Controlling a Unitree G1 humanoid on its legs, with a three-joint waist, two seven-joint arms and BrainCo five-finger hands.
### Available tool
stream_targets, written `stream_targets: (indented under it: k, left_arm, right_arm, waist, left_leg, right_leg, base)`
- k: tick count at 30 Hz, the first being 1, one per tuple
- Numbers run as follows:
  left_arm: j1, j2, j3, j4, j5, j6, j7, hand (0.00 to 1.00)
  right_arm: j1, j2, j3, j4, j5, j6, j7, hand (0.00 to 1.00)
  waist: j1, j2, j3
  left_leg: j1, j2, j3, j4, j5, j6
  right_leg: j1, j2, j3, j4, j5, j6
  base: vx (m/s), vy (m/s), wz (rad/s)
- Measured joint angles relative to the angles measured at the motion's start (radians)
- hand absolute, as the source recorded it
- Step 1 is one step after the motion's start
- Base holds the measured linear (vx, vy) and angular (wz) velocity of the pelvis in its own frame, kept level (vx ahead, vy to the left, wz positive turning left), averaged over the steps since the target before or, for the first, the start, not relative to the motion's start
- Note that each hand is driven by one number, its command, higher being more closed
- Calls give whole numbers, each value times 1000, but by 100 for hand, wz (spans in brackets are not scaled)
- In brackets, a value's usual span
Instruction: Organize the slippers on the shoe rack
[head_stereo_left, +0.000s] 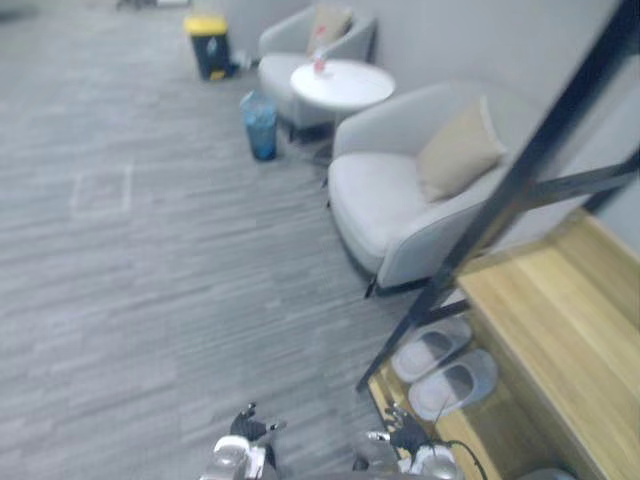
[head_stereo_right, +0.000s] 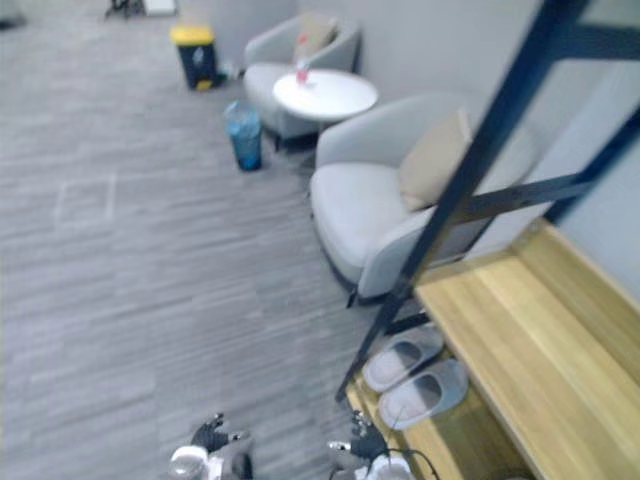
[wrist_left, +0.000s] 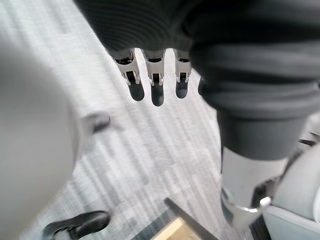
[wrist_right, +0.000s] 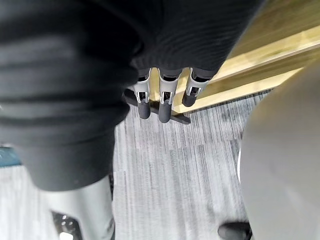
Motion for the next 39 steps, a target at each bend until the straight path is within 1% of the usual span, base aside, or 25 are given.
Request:
stream_targets:
  k: [2, 5, 6, 7, 8, 12, 13, 15, 16, 17, 19, 20, 21, 22, 23, 24, 25, 28, 29, 30, 32, 33, 35, 37, 39]
  left_arm:
    - [-3, 7, -8, 1, -2, -1, 1, 0]
    - [0, 5, -13, 0, -2, -1, 0, 0]
    - [4, 6, -23, 1, -2, -1, 0, 0]
    - [0, 7, -38, 2, -2, 0, 1, 0]
    - [0, 7, -37, 3, -2, 0, 1, 0]
    - [15, 17, -26, 8, -10, 2, 0, 0]
    - [14, 15, -13, 9, -10, 2, -2, 0]
    - [14, 13, 0, 9, -10, 0, -5, 0]
    - [14, 9, 2, 10, -9, 0, -10, 0]
    - [16, -10, 31, 21, -8, -1, -19, 0]
    - [24, -34, 74, 19, -8, -1, -22, 0]
    - [16, -78, 127, -10, -8, 0, -24, 0]
    - [17, -84, 137, -15, -8, 0, -23, 0]
    - [32, -97, 163, -18, -9, -2, -21, 0]
    - [36, -109, 186, -45, -10, -4, -22, 0]
    - [34, -123, 197, -71, -11, -8, -21, 0]
    - [34, -123, 200, -81, -15, -6, -19, 0]
    - [22, -109, 204, -118, -26, -12, -15, 0]
    - [14, -107, 187, -115, -40, -11, -14, 0]
    - [13, -107, 182, -114, -41, -12, -15, 0]
    - [14, -103, 148, -109, -50, -14, -9, 0]
    - [0, -88, 136, -92, -53, -17, -4, 0]
    - [-17, -78, 137, -62, -53, -19, -3, 0]
    - [-13, -68, 118, -32, -59, -15, -3, 0]
    - [-5, -55, 115, -14, -59, -6, -3, 0]
  right_arm:
    - [-11, 8, -1, 3, 0, 0, -8, 0]
    - [-22, 20, -5, 12, 1, 2, -11, 0]
    - [-16, 15, -13, 17, 2, 2, -11, 0]
    - [-36, 22, -35, 32, 2, 1, -10, 0]
    - [-41, 21, -36, 36, 2, 2, -10, 0]
    - [-66, 19, -36, 47, 3, -6, -10, 0]
    - [-67, 20, -38, 46, 4, -11, -11, 0]
    - [-66, 21, -40, 48, 4, -15, -11, 0]
    - [-56, 18, -45, 50, 4, -15, -11, 0]
    - [-46, 14, -67, 59, 7, -15, -10, 0]
    - [-52, 17, -90, 69, 5, -12, -12, 0]
    - [-51, -2, -106, 43, 10, -14, -10, 0]
    - [-49, -1, -109, 30, 11, -14, -9, 0]
    - [-37, -3, -105, 9, 9, -15, -11, 0]
    - [-19, -3, -95, -10, 6, -13, -15, 0]
    - [-26, -7, -86, -5, 5, -9, -19, 0]
    - [-27, 0, -75, -5, 5, -8, -20, 0]
    - [-24, 35, -47, -3, 5, -2, -23, 0]
    - [-31, 39, -43, 5, 5, -2, -24, 0]
    - [-35, 38, -41, 10, 4, -2, -25, 0]
    - [-40, 30, -40, 56, 3, -1, -26, 0]
    - [-56, 40, -40, 84, 1, 7, -30, 0]
    - [-59, 34, -54, 98, -1, 8, -27, 0]
    - [-61, 32, -90, 113, -2, 15, -27, 0]
    - [-61, 28, -92, 108, -1, 12, -25, 0]
  waist:
    - [4, -19, -8]
    - [5, -18, -5]
    - [5, -21, -3]
    - [1, -16, 7]
    - [1, -14, 10]
    - [-2, 10, 39]
    - [-8, 13, 47]
    - [-24, -5, 43]
    - [-33, -15, 37]
    - [-35, -16, 30]
    - [-25, 2, 31]
    - [-31, 23, 54]
    - [-31, 31, 60]
    - [-30, 42, 52]
    - [-27, 43, 49]
    - [-2, 66, 44]
    - [12, 60, 47]
    - [54, 30, 52]
    - [54, 22, 53]
    - [54, 24, 53]
    - [56, 45, 42]
    - [51, 18, 26]
    - [40, -3, 25]
    - [33, -19, 34]
    - [31, -19, 44]
  left_leg:
    - [-18, -68, -40, -8, -17, 14]
    - [-22, -132, -38, 10, -51, 46]
    - [-11, -167, -69, 3, -60, 55]
    - [14, -210, -119, -43, -55, 78]
    - [21, -209, -123, -51, -53, 78]
    - [170, -197, -208, -205, -38, 82]
    - [210, -193, -237, -232, -43, 77]
    - [250, -197, -291, -256, -61, 63]
    - [256, -203, -328, -235, -84, 42]
    - [270, -193, -379, -181, -127, 27]
    - [246, -185, -364, -105, -130, 22]
    - [196, -182, -338, 80, -118, 3]
    - [186, -178, -331, 126, -117, -1]
    - [138, -161, -302, 290, -121, -29]
    - [50, -112, -236, 522, -119, -79]
    - [-13, -27, -179, 666, -149, -74]
    - [-45, 6, -153, 701, -161, -65]
    - [-168, 50, -67, 543, -175, -56]
    - [-191, -8, -86, 277, -121, -51]
    - [-193, -24, -104, 212, -97, -54]
    - [-199, -63, -188, -23, 100, -59]
    - [-208, -105, -180, 5, 114, -4]
    - [-200, -133, -174, 50, 60, 35]
    - [-52, -174, -175, -4, -7, 60]
    - [71, -185, -177, -61, -32, 61]
  right_leg:
    - [2, -58, -41, 16, -42, 41]
    - [-1, -122, -43, 83, -114, 55]
    - [-3, -143, -23, 123, -135, 37]
    - [-64, -132, 65, 268, -157, -10]
    - [-72, -120, 78, 282, -162, -11]
    - [-182, 100, 164, 294, -166, -39]
    - [-216, 147, 169, 256, -140, -51]
    - [-244, 179, 187, 170, -79, -58]
    - [-259, 182, 208, 147, -12, -91]
    - [-233, 172, 169, 157, 27, -135]
    - [-217, 167, 137, 174, 14, -151]
    - [-243, 151, 106, 322, -4, -166]
    - [-252, 161, 101, 330, -26, -146]
    - [-185, 152, 118, 210, -4, -135]
    - [-101, 149, 120, 156, -72, -155]
    - [-49, 174, 126, 142, -99, -170]
    - [-13, 174, 124, 124, -110, -171]
    - [135, 128, 115, 2, -119, -156]
    - [182, 90, 114, -28, -133, -128]
    - [191, 83, 114, -33, -136, -123]
    - [222, 81, 126, -49, -151, -88]
    - [226, 42, 137, -27, -166, -61]
    - [160, 3, 174, 143, -142, -24]
    - [-1, -13, 240, 606, -14, 7]
    - [-59, -10, 231, 770, -57, -29]
  base:
    - [59, 176, 75]
    - [114, 188, 62]
    - [242, 191, 82]
    - [219, 151, 73]
    - [215, 120, 59]
    - [309, 63, 44]
    - [338, -12, 67]
    - [397, -51, 97]
    - [685, -110, 136]
    - [516, -86, 107]
    - [553, -43, 76]
    - [525, -32, 61]
    - [351, -75, 60]
    - [186, -73, 62]
    - [377, -78, 56]
    - [422, -38, 35]
    - [502, -25, 13]
    - [543, 13, 6]
    - [515, 94, -5]
    - [524, 123, -9]
    - [505, 201, -15]
    - [577, 226, 0]
    - [585, 243, 15]
    - [712, 290, 16]
    - [512, 150, -7]
